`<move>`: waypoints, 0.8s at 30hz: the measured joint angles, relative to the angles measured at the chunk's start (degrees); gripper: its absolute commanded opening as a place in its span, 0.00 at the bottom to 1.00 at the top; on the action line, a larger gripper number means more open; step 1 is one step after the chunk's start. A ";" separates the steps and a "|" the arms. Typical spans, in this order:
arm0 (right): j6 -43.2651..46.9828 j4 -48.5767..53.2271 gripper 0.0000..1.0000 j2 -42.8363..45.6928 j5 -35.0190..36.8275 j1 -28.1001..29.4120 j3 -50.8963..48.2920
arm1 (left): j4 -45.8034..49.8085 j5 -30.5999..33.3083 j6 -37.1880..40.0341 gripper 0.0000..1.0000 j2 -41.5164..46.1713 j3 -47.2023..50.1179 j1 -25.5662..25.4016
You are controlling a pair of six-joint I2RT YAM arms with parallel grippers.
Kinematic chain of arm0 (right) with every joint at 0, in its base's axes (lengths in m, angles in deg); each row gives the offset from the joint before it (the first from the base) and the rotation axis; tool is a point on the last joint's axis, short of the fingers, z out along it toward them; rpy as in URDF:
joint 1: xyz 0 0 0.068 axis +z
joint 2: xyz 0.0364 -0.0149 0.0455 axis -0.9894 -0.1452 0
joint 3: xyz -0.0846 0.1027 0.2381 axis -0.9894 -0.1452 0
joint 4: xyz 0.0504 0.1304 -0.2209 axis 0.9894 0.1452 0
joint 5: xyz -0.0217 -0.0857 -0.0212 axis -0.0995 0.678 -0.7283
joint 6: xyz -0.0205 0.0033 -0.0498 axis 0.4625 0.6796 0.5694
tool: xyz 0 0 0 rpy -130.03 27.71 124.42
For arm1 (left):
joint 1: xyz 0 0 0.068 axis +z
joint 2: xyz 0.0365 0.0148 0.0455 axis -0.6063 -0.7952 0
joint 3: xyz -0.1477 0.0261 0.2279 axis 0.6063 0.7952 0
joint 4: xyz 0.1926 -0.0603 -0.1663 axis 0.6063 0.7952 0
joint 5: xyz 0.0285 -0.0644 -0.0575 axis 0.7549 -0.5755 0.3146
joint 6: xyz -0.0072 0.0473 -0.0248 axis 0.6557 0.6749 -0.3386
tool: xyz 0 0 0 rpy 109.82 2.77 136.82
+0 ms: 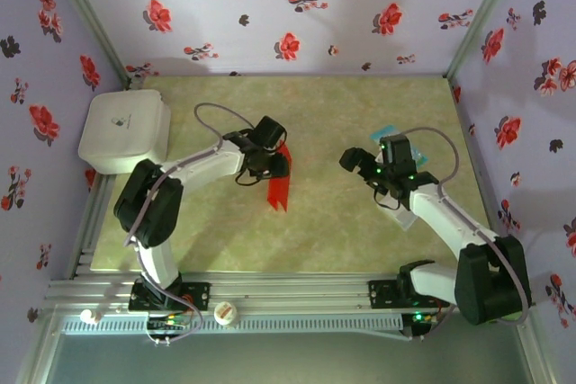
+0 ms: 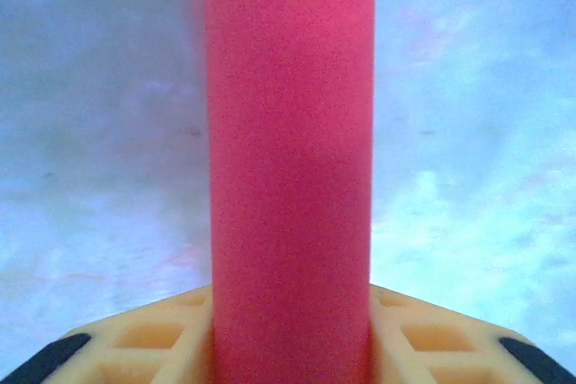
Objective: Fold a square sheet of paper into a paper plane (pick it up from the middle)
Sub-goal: First fold the square sheet of paper in half at the center of the table.
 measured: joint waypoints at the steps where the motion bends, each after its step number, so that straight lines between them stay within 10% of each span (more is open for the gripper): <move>1: -0.28 -0.11 0.99 0.70 0.76 0.00 -0.09 | -1.38 -1.53 -0.11 0.41 0.61 0.20 0.09; 9: -1.09 -5.25 0.99 4.87 0.57 0.00 -3.15 | -19.19 -14.64 -4.52 0.42 2.47 5.40 0.52; 24: -1.90 -12.35 0.95 1.60 -8.48 0.00 -3.89 | -33.05 -16.33 -12.74 0.43 -1.70 14.99 0.74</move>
